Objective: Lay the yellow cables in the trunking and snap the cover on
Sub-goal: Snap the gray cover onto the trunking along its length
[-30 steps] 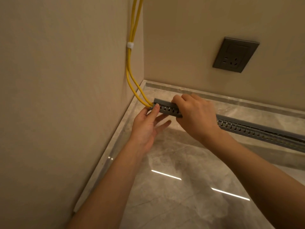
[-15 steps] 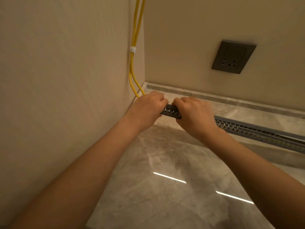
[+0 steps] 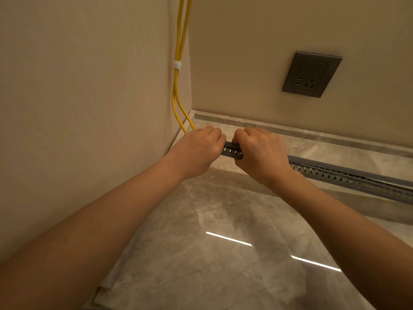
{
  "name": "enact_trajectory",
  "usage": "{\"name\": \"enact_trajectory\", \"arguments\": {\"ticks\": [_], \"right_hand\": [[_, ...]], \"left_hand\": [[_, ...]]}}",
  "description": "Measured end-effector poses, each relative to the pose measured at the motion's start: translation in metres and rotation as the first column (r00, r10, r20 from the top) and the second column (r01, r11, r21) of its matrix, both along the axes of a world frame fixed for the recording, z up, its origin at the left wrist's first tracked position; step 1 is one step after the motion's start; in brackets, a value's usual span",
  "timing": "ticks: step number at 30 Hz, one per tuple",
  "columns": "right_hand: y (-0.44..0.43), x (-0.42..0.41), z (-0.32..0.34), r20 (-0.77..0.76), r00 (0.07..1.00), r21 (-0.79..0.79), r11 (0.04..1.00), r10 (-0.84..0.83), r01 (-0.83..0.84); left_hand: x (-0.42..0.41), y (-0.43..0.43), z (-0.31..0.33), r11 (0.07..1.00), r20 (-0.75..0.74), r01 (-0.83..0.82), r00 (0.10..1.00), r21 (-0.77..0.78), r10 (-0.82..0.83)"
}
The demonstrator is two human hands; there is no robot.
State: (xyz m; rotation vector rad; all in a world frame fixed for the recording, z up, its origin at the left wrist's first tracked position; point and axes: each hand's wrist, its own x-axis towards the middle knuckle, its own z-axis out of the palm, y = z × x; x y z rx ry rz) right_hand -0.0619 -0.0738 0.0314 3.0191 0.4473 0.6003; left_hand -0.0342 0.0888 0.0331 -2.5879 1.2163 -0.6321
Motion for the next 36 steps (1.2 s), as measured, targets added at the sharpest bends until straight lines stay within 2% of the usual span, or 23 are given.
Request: {"name": "enact_trajectory", "arguments": {"ticks": [11,29,33,36], "right_hand": [[0.001,0.002,0.001,-0.060,0.997,-0.057,0.997,-0.046,0.043],[0.003,0.005,-0.001,-0.158,0.987,-0.147,0.989,0.009,-0.032],[-0.001,0.003,-0.001,-0.106,0.994,-0.147,0.989,0.015,-0.031],[-0.002,0.002,-0.003,-0.071,0.997,-0.144,0.989,0.026,-0.036]], "left_hand": [[0.012,-0.004,-0.007,0.994,-0.093,-0.095,0.991,0.059,0.101],[0.008,-0.004,-0.008,0.980,-0.087,-0.050,0.994,0.193,0.068],[0.012,-0.002,-0.005,0.984,-0.068,-0.065,0.995,0.164,0.077],[0.012,-0.003,-0.003,0.994,-0.072,-0.076,0.994,0.082,0.082]]}}
